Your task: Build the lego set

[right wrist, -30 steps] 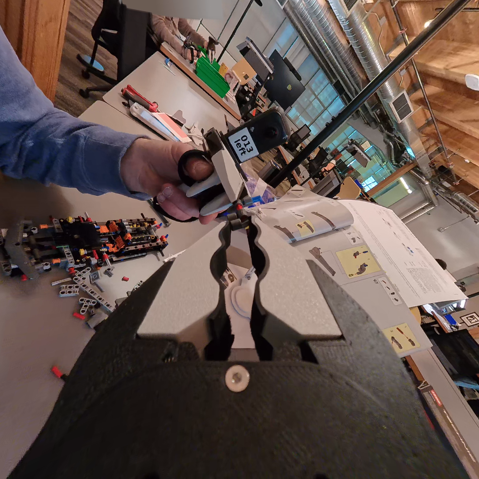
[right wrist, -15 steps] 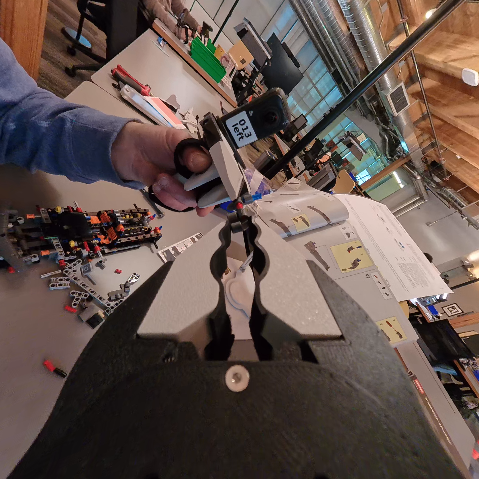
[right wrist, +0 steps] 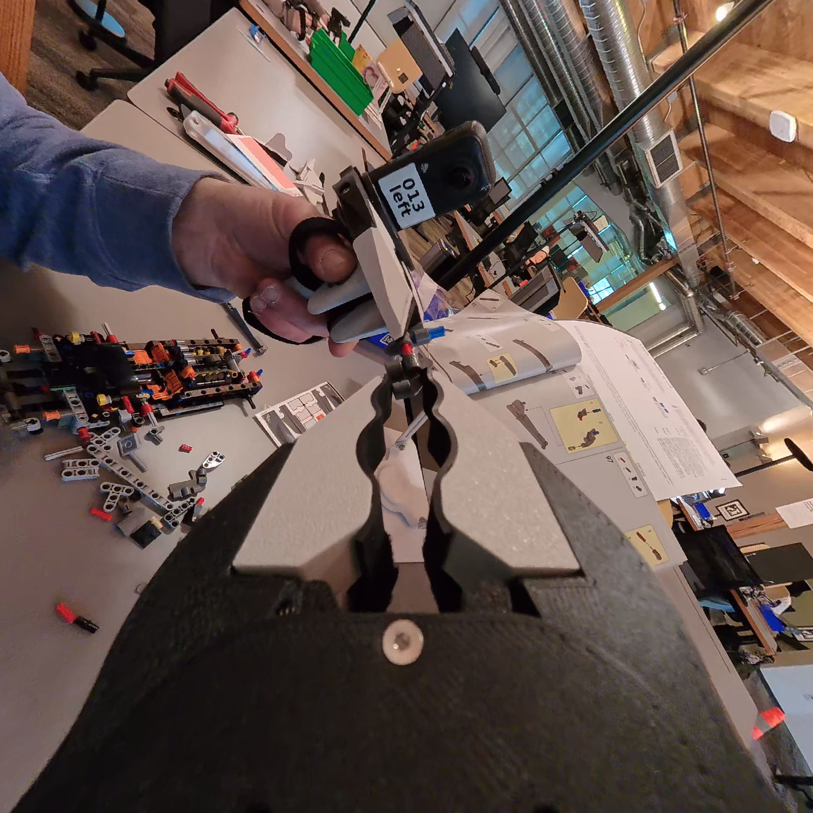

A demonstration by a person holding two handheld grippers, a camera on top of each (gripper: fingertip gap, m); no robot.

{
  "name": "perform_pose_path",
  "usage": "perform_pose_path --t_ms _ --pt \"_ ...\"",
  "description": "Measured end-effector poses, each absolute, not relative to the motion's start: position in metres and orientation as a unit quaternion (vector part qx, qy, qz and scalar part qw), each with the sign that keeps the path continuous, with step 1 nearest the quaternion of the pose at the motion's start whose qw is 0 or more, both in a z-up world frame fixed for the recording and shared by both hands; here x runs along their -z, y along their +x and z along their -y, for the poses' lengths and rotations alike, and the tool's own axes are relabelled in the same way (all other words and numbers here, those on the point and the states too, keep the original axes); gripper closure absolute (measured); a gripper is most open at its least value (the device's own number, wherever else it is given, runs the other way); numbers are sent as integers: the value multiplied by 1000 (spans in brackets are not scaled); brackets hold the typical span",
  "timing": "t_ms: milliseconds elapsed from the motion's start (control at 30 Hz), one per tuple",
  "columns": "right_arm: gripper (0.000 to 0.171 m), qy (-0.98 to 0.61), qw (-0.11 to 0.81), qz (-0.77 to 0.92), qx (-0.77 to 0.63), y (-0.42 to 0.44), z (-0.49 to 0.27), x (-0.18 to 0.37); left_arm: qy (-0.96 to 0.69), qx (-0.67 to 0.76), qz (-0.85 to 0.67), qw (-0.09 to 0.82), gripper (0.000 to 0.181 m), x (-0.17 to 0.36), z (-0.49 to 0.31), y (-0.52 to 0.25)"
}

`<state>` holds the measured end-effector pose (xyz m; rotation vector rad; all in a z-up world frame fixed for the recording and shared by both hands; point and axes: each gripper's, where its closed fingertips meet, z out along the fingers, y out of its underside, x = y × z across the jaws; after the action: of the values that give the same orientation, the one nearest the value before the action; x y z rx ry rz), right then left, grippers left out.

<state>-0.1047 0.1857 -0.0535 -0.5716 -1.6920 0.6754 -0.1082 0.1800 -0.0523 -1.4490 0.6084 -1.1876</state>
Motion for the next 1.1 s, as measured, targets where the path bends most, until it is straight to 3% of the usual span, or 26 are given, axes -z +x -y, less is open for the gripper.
perform_pose_path --t_ms 1100 --pt "155 -264 613 675 -314 -104 -180 46 -583 528 -257 561 177 43 -175 -108"
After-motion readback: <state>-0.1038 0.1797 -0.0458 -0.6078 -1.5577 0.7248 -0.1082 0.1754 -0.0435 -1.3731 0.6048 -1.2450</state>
